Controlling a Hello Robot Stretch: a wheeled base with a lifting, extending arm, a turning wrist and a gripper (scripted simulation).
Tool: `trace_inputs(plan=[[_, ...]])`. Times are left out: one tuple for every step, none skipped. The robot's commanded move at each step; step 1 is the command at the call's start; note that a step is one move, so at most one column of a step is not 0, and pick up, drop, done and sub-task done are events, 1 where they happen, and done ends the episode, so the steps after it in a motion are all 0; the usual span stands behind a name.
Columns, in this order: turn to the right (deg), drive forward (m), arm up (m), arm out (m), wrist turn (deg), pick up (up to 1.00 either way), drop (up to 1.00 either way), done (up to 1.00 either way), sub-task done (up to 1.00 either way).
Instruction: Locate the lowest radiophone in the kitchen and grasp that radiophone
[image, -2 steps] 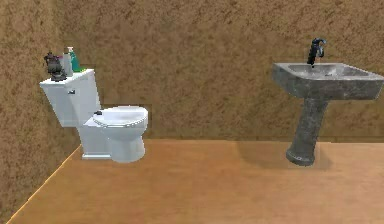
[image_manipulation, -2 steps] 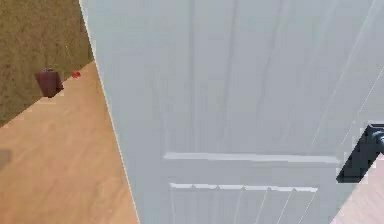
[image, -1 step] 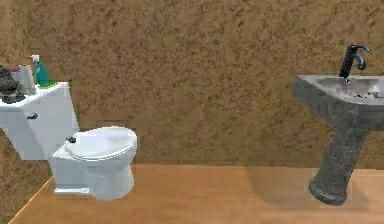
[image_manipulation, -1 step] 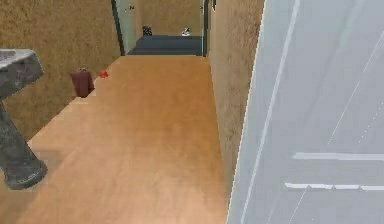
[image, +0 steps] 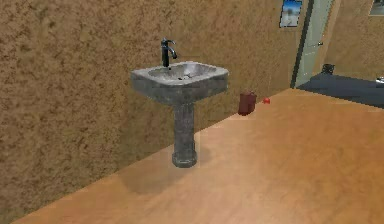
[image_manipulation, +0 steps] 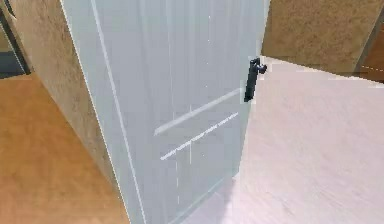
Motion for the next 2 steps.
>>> trace_inputs(plan=[[0.0, 0.5, 0.0, 0.0, 0.0, 0.0, 0.0, 0.0, 0.0], [45.0, 0.0, 0.0, 0.0, 0.0, 0.0, 0.0, 0.0, 0.0]])
